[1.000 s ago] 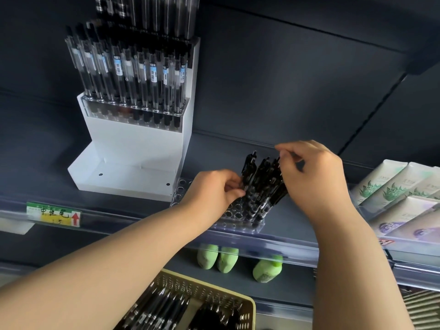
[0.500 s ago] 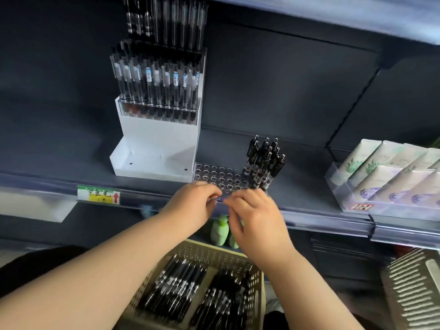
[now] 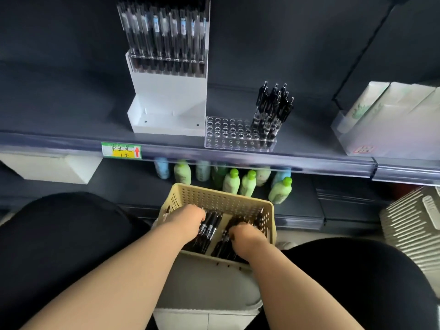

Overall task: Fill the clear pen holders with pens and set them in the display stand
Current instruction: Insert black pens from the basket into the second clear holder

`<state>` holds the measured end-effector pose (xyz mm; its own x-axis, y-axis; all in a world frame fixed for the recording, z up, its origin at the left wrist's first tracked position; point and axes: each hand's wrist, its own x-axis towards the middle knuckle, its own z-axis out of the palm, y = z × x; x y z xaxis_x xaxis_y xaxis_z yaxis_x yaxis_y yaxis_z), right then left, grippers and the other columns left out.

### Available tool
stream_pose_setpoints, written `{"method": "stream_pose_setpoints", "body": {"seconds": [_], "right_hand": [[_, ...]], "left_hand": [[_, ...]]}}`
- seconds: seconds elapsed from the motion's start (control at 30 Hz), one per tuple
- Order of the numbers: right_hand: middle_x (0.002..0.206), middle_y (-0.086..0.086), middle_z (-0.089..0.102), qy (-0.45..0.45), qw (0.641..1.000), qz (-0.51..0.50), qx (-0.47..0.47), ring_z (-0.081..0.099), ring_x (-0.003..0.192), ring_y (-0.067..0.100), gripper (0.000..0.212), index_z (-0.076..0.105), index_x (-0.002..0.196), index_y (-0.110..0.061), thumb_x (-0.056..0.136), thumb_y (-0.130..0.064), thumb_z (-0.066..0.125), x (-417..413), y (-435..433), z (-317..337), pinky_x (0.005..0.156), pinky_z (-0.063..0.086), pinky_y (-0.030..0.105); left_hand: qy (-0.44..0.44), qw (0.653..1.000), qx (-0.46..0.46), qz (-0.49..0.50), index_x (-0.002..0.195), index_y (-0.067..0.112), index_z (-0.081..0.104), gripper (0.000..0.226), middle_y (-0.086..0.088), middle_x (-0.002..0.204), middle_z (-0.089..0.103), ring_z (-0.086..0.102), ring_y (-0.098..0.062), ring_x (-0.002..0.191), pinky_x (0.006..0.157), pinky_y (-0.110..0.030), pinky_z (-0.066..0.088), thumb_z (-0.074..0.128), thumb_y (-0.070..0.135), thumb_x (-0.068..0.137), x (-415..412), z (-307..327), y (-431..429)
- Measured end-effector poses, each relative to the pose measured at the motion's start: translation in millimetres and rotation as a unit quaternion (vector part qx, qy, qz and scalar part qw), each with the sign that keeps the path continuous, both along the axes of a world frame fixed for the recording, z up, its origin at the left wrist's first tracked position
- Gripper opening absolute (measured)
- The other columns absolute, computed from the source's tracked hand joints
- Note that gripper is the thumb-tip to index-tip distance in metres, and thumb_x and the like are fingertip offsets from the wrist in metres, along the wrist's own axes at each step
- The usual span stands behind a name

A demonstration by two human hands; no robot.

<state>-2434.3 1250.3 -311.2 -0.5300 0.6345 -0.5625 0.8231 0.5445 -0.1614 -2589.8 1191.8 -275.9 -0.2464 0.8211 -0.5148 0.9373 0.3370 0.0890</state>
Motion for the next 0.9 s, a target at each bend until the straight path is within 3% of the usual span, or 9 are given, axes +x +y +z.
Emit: {"method": "stream_pose_setpoints", "body": {"seconds": [0.1, 0.2, 0.37, 0.43, 0.57, 0.67, 0.9], "right_hand": [[0.125, 0.009, 0.051, -0.005, 1.000, 0.007, -0.004, 0.054, 0.112, 0.031, 0.039, 0.056, 0.123, -0.017, 0.086, -0.008, 0.048, -2.5, 0.9, -7.4, 0.097, 0.045, 0.040], [0.125, 0.008, 0.050, -0.013, 1.000, 0.021, 0.003, 0.051, 0.114, 0.031, 0.040, 0.055, 0.125, -0.016, 0.086, -0.007, 0.048, -4.8, 3.8, -11.2, 0.096, 0.045, 0.041], [0.135, 0.007, 0.044, -0.005, 0.995, 0.094, 0.016, 0.041, 0.122, 0.028, 0.045, 0.050, 0.130, -0.014, 0.086, -0.003, 0.048, -17.8, 2.4, -22.4, 0.101, 0.038, 0.040], [0.137, 0.007, 0.041, 0.005, 0.990, 0.136, 0.029, 0.040, 0.123, 0.028, 0.049, 0.047, 0.132, -0.015, 0.085, -0.002, 0.050, -24.0, 2.4, -28.3, 0.101, 0.038, 0.040], [0.142, 0.005, 0.035, 0.028, 0.979, 0.192, 0.059, 0.040, 0.123, 0.029, 0.058, 0.043, 0.136, -0.015, 0.081, 0.001, 0.055, -35.7, 6.2, -40.6, 0.100, 0.038, 0.041], [0.137, 0.008, 0.036, 0.021, 0.977, 0.206, 0.057, 0.041, 0.120, 0.031, 0.053, 0.044, 0.133, -0.013, 0.083, -0.001, 0.055, -45.6, 9.0, -48.6, 0.096, 0.040, 0.042], [0.135, 0.013, 0.032, -0.010, 0.977, 0.202, 0.072, 0.039, 0.117, 0.032, 0.041, 0.042, 0.135, -0.007, 0.095, -0.007, 0.038, -67.5, 4.9, -61.1, 0.085, 0.043, 0.042]], "left_hand": [[-0.017, 0.999, -0.044, -0.010, 0.126, 0.018, 0.053, 0.036, -0.006, 0.127, 0.053, 0.054, -0.026, 0.109, 0.084, -0.027, 0.043, 0.041, 0.006, 0.094, 3.8, -15.3, -5.0], [-0.036, 0.997, -0.069, -0.024, 0.123, 0.011, 0.056, 0.033, -0.010, 0.126, 0.055, 0.053, -0.027, 0.113, 0.094, -0.034, 0.044, 0.042, 0.007, 0.094, 4.3, -23.7, -3.4], [-0.012, 0.999, -0.043, 0.008, 0.126, 0.017, 0.048, 0.050, -0.010, 0.117, 0.055, 0.053, -0.022, 0.086, 0.068, -0.029, 0.042, 0.035, -0.008, 0.085, 8.7, -38.9, 3.1], [0.018, 0.999, -0.039, 0.031, 0.124, 0.014, 0.047, 0.046, -0.009, 0.113, 0.057, 0.058, -0.024, 0.094, 0.069, -0.030, 0.045, 0.040, -0.007, 0.084, 9.3, -48.5, 7.5], [0.032, 0.989, -0.104, 0.098, 0.129, 0.009, 0.045, 0.047, -0.011, 0.126, 0.054, 0.055, -0.027, 0.112, 0.084, -0.034, 0.048, 0.052, -0.003, 0.084, 7.0, -67.3, 14.1], [0.021, 0.983, -0.133, 0.125, 0.132, 0.009, 0.044, 0.048, -0.010, 0.133, 0.049, 0.050, -0.028, 0.121, 0.092, -0.036, 0.045, 0.050, -0.001, 0.086, 5.0, -80.3, 19.9], [-0.005, 0.975, -0.147, 0.166, 0.133, 0.011, 0.043, 0.043, -0.011, 0.134, 0.049, 0.048, -0.029, 0.122, 0.093, -0.037, 0.044, 0.046, 0.006, 0.090, 5.0, -87.9, 29.4]]}}
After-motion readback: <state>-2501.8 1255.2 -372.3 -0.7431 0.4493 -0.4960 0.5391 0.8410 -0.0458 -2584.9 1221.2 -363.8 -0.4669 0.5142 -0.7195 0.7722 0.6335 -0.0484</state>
